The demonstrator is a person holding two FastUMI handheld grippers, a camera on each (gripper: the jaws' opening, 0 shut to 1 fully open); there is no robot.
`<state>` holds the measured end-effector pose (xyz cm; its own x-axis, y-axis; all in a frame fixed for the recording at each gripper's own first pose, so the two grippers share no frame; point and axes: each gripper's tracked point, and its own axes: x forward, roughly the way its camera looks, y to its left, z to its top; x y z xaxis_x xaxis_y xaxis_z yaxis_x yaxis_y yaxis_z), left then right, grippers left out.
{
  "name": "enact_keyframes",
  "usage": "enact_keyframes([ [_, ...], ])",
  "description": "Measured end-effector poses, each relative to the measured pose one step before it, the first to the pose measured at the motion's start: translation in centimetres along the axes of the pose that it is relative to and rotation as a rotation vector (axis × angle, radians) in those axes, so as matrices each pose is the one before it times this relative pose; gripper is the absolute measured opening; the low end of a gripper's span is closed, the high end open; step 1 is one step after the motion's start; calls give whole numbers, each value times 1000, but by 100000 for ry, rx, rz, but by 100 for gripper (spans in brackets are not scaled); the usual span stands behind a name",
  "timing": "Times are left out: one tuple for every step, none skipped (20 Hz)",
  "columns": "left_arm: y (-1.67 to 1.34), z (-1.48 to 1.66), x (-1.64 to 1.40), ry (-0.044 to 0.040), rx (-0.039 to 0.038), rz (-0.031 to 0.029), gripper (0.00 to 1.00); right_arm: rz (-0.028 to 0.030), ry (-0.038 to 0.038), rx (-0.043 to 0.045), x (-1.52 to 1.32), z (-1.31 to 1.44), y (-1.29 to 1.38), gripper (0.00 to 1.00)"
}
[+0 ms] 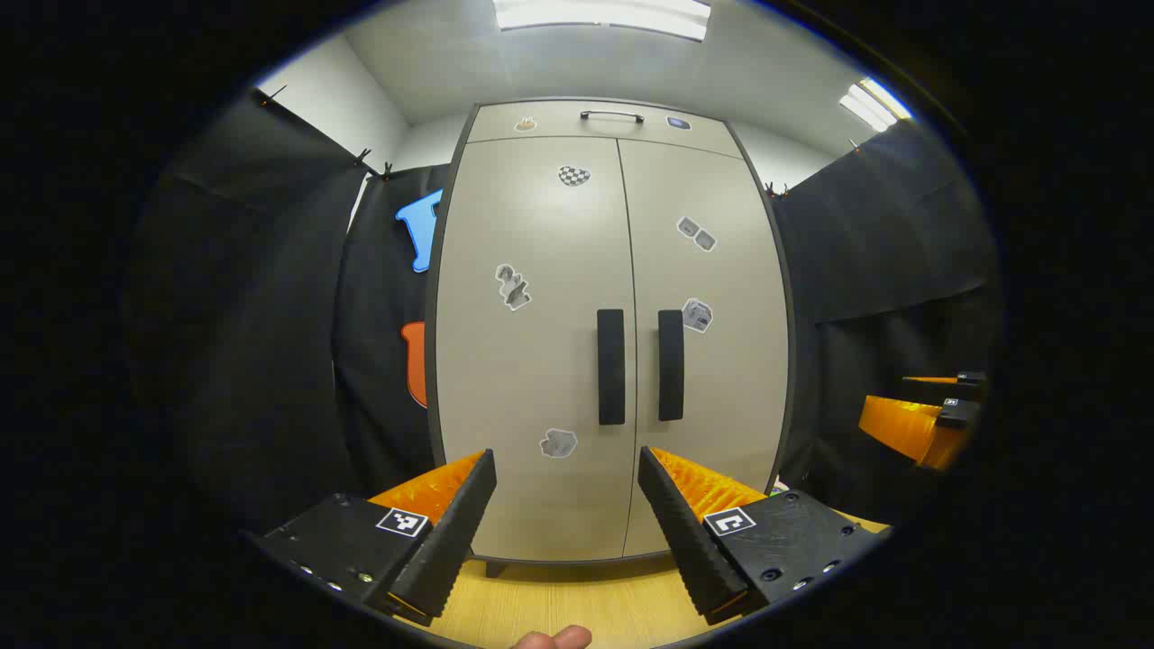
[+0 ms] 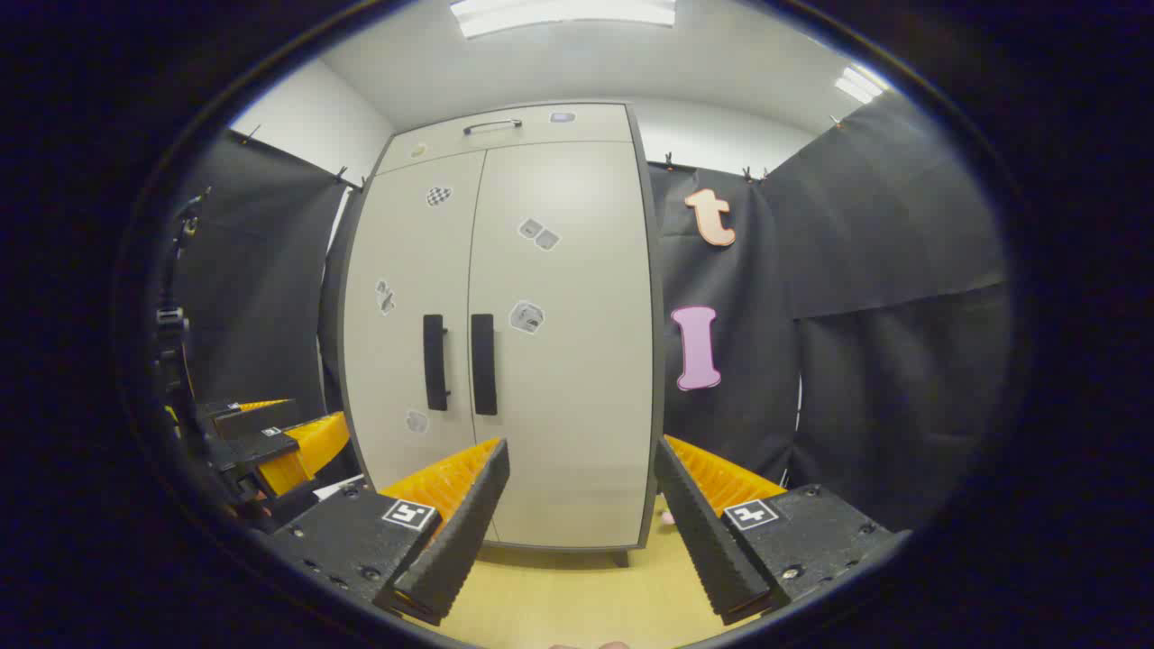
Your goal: Open the right door of the double-door shoe cabinet with the right hand, and open the left door with the left hand.
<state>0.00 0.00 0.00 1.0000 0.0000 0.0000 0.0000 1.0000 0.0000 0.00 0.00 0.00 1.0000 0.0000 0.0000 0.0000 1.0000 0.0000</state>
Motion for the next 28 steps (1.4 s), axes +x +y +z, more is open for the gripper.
enact_keyframes([
  [123, -239, -86, 926, -115, 306, 95, -260, -2, 199, 49, -17, -52, 99],
  [345, -40, -40, 472, -81, 1191, 95, -13, 108, 153, 36, -160, -7, 99],
  [300, -8, -168, 126, -235, 932, 95, -210, 419, 447, 8, -202, -32, 100],
  [143, 64, 48, -79, -62, 245, 95, -226, 214, 764, 9, -228, -140, 100],
  [251, 89, 5, -48, 181, 506, 95, -361, 0, 719, 71, -99, -32, 100],
  [367, 28, -100, 363, 251, 927, 95, -990, 311, 421, 19, -253, -247, 100],
  [171, -65, 77, 796, -32, 791, 95, -1228, 401, -587, 50, -113, -295, 100],
  [74, 21, -83, 319, -504, 569, 95, -1047, 349, -914, 94, -99, -278, 100],
  [82, 216, -17, -9, -743, 667, 95, -674, 181, -739, 46, 57, -267, 100],
  [184, 213, -14, -713, -546, 363, 95, -577, -82, -147, -11, -64, -186, 100],
  [185, 141, 54, -525, -92, 485, 95, -617, -424, 270, 84, 140, -218, 100],
  [317, -149, 48, 678, 98, 678, 95, -621, -1, 139, 34, -44, -206, 100],
  [167, -97, 0, 275, -151, 539, 95, 17, 386, -72, 141, -27, -73, 100],
  [104, -99, 9, 152, -331, 317, 95, 372, 578, 19, 128, -93, 142, 100],
  [43, -26, -26, 142, -460, 41, 95, 437, 819, 297, 112, -82, 209, 100],
  [42, -35, 41, 130, -202, 49, 95, 798, 19, 563, 77, 26, 299, 100],
  [135, -60, -72, 282, 261, 211, 95, 614, 18, 216, 192, 212, 369, 100],
  [66, 52, -230, 145, 473, 283, 95, 226, 64, -382, 345, 148, 298, 100],
  [109, -23, -178, 142, 216, -21, 95, -83, -382, -368, 302, 329, 289, 100],
  [30, 63, -221, 26, 64, -297, 95, -2, -887, -267, 463, 523, 308, 100],
  [97, 7, -221, -82, -5, -396, 95, 205, -1208, 33, 574, 704, 383, 100],
  [35, 24, -211, -6, -114, -643, 95, 903, -811, -207, 739, 465, 656, 100],
  [48, -51, -256, 445, -123, -772, 95, 1416, -577, -841, 823, 594, 815, 100],
  [118, -238, -259, 757, 81, -589, 95, 1610, -624, -1032, 913, 472, 836, 100],
  [231, -137, -304, 673, 414, -249, 95, 3303, -2298, -540, 1088, 824, 1173, 99],
  [322, -198, -305, 579, 559, 204, 95, 2583, -2287, -255, 1269, 828, 1083, 100],
  [370, -169, -272, 364, 436, 249, 95, 1711, -1241, -638, 1292, 568, 937, 100],
  [308, -180, -231, 502, -81, 194, 95, 1575, -1032, -916, 1276, 488, 969, 100],
])
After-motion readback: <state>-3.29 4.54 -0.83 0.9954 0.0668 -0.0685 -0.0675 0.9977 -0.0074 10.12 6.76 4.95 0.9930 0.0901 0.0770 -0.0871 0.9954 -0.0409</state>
